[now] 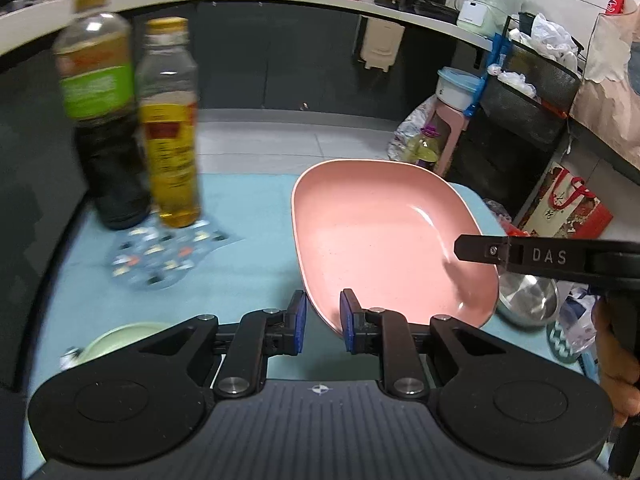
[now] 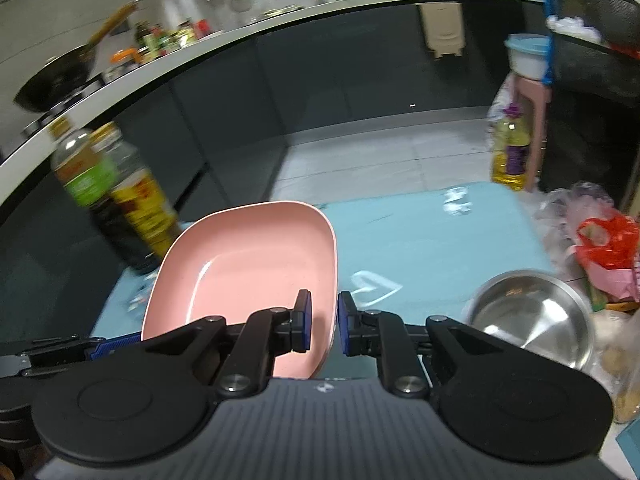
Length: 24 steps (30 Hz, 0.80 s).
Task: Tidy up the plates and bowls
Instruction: 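Grasp the pink square dish's rim with the right tool and lift, then lower the pink dish onto the green plate with the right tool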
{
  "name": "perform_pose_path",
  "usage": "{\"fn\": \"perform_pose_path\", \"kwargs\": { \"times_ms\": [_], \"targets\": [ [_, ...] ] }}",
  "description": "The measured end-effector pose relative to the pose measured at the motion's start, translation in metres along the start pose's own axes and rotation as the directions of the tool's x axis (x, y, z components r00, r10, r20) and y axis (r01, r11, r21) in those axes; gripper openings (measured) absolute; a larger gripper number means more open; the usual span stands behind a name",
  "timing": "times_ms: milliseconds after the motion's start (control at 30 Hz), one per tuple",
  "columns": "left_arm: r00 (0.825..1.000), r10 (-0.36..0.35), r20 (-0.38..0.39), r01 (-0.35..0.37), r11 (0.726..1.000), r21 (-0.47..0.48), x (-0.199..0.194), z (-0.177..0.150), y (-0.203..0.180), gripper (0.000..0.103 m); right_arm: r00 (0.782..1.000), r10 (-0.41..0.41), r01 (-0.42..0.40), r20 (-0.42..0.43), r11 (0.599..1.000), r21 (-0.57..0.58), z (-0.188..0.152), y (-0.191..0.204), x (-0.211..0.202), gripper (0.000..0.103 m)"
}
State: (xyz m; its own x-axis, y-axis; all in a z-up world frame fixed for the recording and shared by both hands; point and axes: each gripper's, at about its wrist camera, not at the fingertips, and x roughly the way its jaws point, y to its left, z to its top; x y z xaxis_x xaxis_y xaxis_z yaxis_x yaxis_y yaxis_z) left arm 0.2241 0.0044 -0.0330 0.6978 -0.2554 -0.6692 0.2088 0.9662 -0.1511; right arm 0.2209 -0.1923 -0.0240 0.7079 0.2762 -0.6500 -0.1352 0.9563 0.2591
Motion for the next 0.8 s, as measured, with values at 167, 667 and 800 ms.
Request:
{"fn": "perform_pose_path", "kwargs": {
  "times_ms": [167, 667, 800],
  "targets": [
    [0.998, 0.05, 0.045, -0.05, 0.999, -0.005, -0.031, -0.019, 0.025, 0.017, 0.999, 0.026, -0.028, -0.025, 0.998, -0.061, -0.012, 0.035, 0.0, 0.012],
    [0.993, 0.112, 0.027, -0.107, 0.987, -0.124, -0.065, -0.066, 0.102, 0.017, 0.99, 0.071, -0.094, -0.125, 0.978, -0.186, -0.047, 0.12, 0.019, 0.012],
    [0.993, 0.114, 0.02, -0.111, 0.985, -0.136, -0.065, -0.074, 0.112, 0.017, 0.986, 0.066, -0.096, -0.152, 0.975, -0.202, -0.055, 0.133, 0.025, 0.012]
  ]
}}
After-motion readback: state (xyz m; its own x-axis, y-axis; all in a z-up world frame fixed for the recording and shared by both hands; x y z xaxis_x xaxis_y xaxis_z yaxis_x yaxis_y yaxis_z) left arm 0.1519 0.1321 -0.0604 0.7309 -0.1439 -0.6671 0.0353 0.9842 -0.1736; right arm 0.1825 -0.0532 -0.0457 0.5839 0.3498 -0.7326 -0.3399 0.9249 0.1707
